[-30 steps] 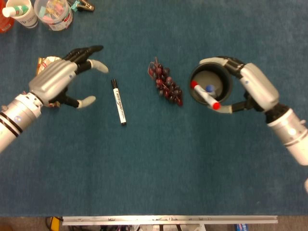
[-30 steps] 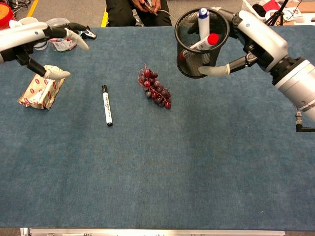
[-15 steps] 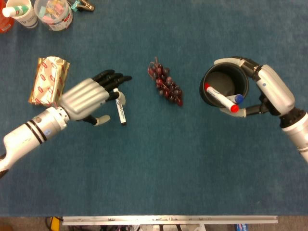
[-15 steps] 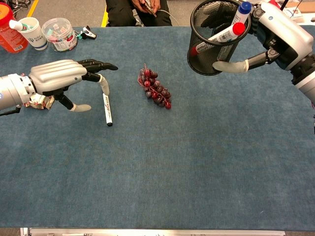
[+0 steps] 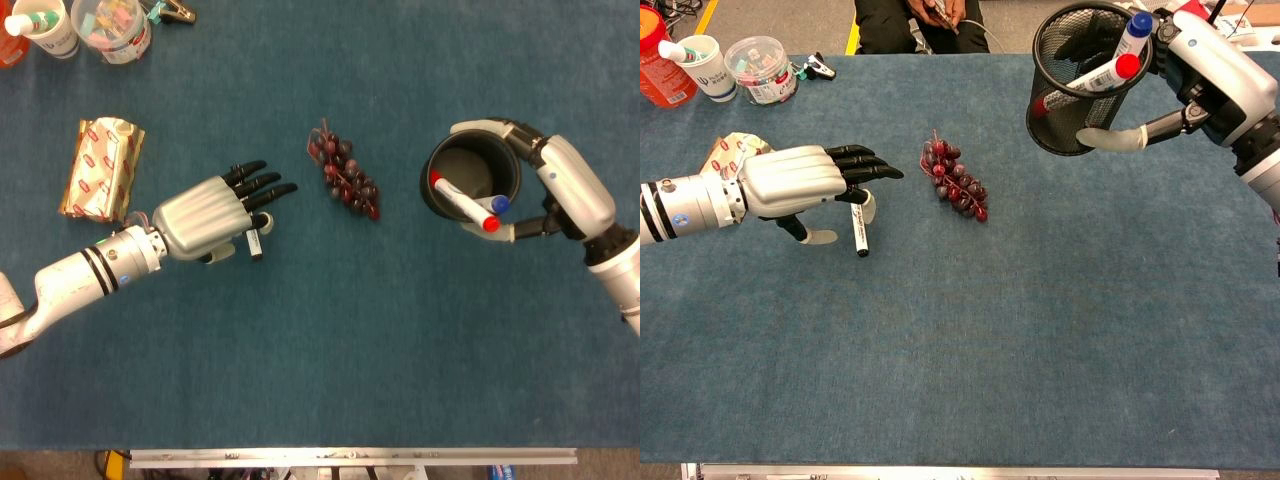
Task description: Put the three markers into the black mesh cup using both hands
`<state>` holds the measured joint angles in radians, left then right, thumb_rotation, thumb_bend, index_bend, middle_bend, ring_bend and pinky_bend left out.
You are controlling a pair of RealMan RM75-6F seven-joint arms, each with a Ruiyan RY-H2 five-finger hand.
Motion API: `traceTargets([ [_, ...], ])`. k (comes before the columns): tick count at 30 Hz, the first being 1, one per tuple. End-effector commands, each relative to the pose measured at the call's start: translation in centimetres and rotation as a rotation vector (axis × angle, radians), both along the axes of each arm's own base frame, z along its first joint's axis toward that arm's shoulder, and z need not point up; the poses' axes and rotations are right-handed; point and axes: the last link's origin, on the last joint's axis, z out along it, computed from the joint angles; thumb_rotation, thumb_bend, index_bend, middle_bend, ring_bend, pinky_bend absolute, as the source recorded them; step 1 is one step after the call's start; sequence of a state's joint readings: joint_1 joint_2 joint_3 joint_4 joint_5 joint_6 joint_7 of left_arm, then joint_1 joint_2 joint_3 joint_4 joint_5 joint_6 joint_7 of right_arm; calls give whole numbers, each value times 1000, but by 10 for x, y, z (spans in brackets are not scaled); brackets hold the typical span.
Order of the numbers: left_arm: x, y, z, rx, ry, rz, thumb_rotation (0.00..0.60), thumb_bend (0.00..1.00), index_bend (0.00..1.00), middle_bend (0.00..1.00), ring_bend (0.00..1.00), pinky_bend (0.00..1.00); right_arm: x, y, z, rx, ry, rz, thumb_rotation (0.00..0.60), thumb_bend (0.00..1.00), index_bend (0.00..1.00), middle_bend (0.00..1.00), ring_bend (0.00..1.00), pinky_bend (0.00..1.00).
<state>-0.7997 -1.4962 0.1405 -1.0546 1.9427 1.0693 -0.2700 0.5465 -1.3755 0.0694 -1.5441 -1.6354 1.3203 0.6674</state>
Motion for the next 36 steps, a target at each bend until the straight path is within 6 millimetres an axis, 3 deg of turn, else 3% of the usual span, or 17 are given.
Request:
traceTargets([
  [1,-1,-2,-9,3,15,-53,600,293,410,0,0,1,-1,0,-1,3,1,-4,600,370,404,370,240,247],
  [19,-2,1,-29,12,43,-101,600,293,462,0,0,1,-7,-3,0,-4,-6,-31,600,370,404,370,240,247],
  [36,-10,3,-34,27,84,-124,600,293,481,0,0,1,-9,-4,-2,1,-8,-42,600,371,408,370,240,247],
])
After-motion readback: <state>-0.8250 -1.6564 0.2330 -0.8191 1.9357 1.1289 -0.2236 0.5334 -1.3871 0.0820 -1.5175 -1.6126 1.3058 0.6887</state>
